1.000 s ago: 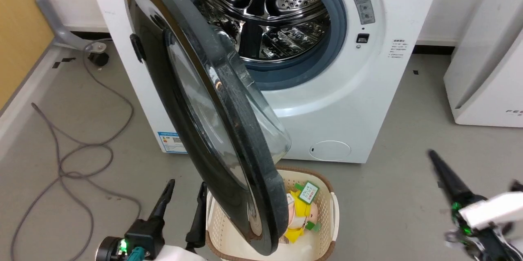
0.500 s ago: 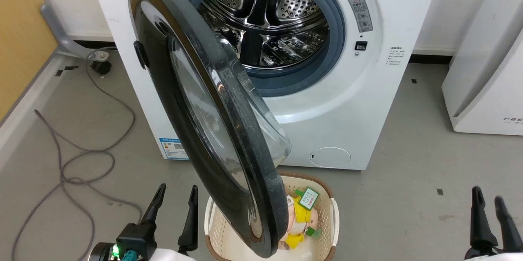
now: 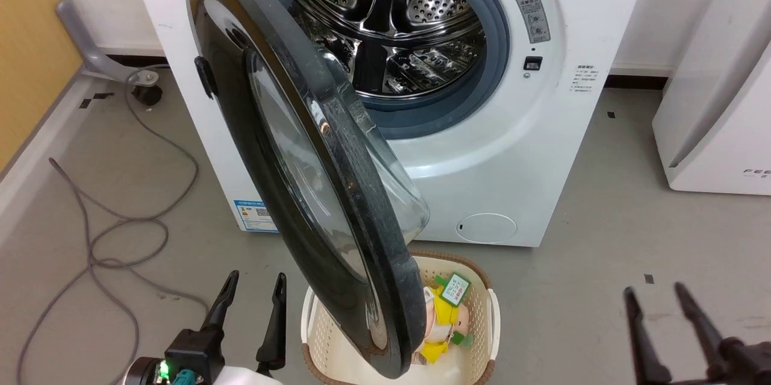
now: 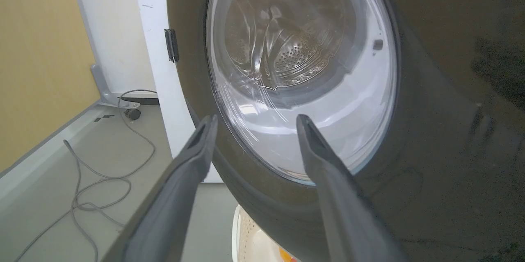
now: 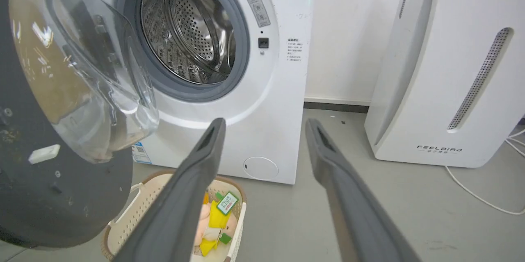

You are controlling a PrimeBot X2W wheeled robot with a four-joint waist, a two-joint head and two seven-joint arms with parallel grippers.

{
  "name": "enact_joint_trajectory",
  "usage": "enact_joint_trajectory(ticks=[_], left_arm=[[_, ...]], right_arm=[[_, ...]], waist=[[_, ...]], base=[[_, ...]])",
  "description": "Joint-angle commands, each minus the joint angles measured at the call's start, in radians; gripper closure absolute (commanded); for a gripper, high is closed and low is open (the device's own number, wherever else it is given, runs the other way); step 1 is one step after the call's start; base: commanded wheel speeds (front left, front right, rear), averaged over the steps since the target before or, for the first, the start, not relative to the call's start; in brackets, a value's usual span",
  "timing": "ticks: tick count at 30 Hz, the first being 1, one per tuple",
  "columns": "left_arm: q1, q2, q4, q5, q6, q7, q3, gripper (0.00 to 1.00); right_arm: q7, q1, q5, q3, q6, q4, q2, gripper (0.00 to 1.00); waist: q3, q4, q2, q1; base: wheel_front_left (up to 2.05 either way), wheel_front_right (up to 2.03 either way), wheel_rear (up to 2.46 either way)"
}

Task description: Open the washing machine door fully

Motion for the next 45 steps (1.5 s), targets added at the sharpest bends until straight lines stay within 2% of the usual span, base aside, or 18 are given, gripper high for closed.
enact_joint_trajectory(ticks=[1, 7, 8, 9, 10, 11, 21, 27, 33, 38, 45], left_arm=[[-0.001, 0.001, 0.0, 0.006, -0.002, -0.005, 0.0, 0.0], [-0.004, 0.001, 0.005, 0.008, -0.005, -0.005, 0.001, 0.0], [-0.005, 0.001, 0.006, 0.008, -0.005, -0.005, 0.002, 0.15], [-0.005, 0.001, 0.007, 0.008, -0.006, -0.005, 0.002, 0.66], [-0.005, 0.001, 0.008, 0.007, -0.007, -0.005, 0.002, 0.89], [-0.005, 0.001, 0.009, 0.007, -0.007, -0.005, 0.002, 1.0], [-0.007, 0.001, -0.003, 0.007, -0.012, -0.005, 0.002, 1.0], [-0.024, 0.001, -0.08, -0.003, -0.003, -0.005, 0.003, 1.0], [-0.056, 0.001, -0.218, -0.077, 0.021, -0.005, 0.001, 1.0], [-0.087, 0.001, -0.385, -0.13, 0.05, -0.005, -0.01, 1.0], [-0.128, 0.001, -0.587, -0.192, 0.055, -0.005, -0.131, 1.0]], right_arm=[[0.006, 0.019, -0.003, 0.009, 0.001, -0.004, 0.006, 0.0], [0.012, 0.024, 0.007, 0.021, 0.001, 0.015, 0.006, 0.0], [0.011, 0.023, 0.011, 0.022, 0.001, 0.017, 0.006, 0.0], [0.008, 0.021, 0.01, 0.023, 0.001, 0.019, 0.006, 0.0], [0.005, 0.02, 0.012, 0.025, 0.001, 0.02, 0.006, 0.0], [0.003, 0.019, 0.014, 0.026, 0.001, 0.022, 0.006, 0.0], [-0.01, 0.016, 0.026, 0.027, 0.001, 0.034, 0.006, 0.0], [-0.014, 0.015, 0.028, 0.025, 0.001, 0.038, 0.006, 0.0], [-0.013, 0.016, 0.027, 0.025, 0.001, 0.034, 0.006, 0.0], [-0.012, 0.015, 0.027, 0.027, 0.001, 0.031, 0.006, 0.0], [-0.009, 0.014, 0.028, 0.029, 0.001, 0.032, 0.006, 0.0]], waist=[[0.001, 0.0, -0.0001, 0.0], [0.003, 0.003, -0.0001, 0.0], [0.003, 0.002, -0.0001, 0.0], [0.003, 0.002, -0.0001, 0.0], [0.004, 0.002, -0.0001, 0.0], [0.004, 0.002, -0.0001, 0.0], [0.003, 0.002, -0.0001, 0.0], [0.003, 0.007, -0.0001, 0.0], [0.003, 0.009, -0.0001, 0.0], [0.002, 0.006, -0.0001, 0.0], [0.005, 0.002, -0.0001, 0.0]], base=[[0.0, 0.0, 0.0], [0.0, 0.0, 0.0], [0.0, 0.0, 0.0], [0.0, 0.0, 0.0], [0.0, 0.0, 0.0], [0.0, 0.0, 0.0], [0.0, 0.0, 0.0], [0.0, 0.0, 0.0], [0.0, 0.0, 0.0], [0.0, 0.0, 0.0], [0.0, 0.0, 0.0]])
